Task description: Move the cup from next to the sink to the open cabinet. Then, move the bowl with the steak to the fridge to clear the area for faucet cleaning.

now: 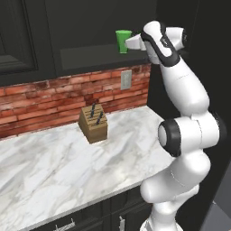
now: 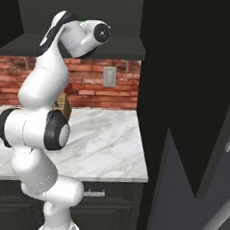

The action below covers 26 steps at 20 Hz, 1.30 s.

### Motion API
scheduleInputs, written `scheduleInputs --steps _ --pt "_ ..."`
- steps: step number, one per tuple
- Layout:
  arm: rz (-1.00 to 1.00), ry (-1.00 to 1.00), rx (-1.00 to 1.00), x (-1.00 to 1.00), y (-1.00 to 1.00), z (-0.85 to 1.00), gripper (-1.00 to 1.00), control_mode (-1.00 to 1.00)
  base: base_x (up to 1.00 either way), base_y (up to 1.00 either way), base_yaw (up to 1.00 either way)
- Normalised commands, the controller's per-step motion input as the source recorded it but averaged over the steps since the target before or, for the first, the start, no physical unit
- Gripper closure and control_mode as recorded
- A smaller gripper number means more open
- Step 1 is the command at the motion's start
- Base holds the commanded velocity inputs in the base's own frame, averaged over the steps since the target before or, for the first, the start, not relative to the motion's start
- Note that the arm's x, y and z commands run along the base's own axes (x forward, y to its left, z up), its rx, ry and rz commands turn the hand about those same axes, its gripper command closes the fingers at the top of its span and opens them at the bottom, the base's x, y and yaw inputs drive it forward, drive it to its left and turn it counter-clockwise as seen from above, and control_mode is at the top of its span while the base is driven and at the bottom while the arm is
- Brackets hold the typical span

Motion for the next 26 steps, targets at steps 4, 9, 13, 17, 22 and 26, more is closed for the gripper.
scheduleInputs --steps 4,9,13,17,22,26 --pt "0.0 0.0 0.0 -0.43 -0.31 -0.28 -1.0 -1.0 0.0 0.0 0.0" --pt "0.0 -0.01 0.0 -0.56 -0.16 -0.27 -1.0 -1.0 0.0 0.0 0.0" --pt "0.0 -0.04 -0.01 -1.0 -0.2 -0.22 -1.0 -1.0 0.0 0.0 0.0" --pt "0.0 0.12 -0.13 -1.0 0.04 -1.0 -1.0 -1.0 0.0 0.0 0.0" --pt "0.0 0.15 -0.29 -1.0 0.36 -1.0 -1.0 -1.0 0.0 0.0 0.0" --pt "0.0 0.13 -0.31 -1.0 0.56 -1.0 -1.0 -1.0 0.0 0.0 0.0"
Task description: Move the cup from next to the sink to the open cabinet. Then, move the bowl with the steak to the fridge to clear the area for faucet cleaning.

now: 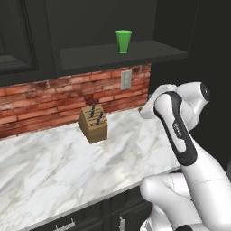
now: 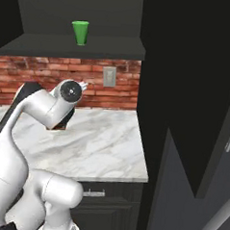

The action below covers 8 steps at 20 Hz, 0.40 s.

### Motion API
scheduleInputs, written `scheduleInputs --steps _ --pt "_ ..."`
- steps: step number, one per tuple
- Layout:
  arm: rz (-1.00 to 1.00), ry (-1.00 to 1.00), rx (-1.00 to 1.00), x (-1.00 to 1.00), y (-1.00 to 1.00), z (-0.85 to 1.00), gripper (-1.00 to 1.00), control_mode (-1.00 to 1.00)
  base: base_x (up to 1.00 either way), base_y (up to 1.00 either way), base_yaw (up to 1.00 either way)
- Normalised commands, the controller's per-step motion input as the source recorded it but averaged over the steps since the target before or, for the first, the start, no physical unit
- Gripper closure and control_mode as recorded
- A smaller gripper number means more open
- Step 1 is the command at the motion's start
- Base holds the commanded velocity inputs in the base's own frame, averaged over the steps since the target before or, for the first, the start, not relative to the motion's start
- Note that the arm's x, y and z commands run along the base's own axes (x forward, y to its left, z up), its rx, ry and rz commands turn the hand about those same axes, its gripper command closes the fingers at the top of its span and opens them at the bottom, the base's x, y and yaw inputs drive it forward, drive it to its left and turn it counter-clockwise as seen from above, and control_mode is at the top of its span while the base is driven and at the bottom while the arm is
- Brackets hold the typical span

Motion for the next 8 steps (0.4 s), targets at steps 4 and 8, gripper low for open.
scheduleInputs --steps 4,8 --pt "0.01 0.09 -0.08 -0.68 0.2 -0.69 -1.0 -1.0 0.0 0.0 0.0" --pt "0.0 0.0 0.0 0.0 0.0 0.0 -1.0 -1.0 0.0 0.0 0.0"
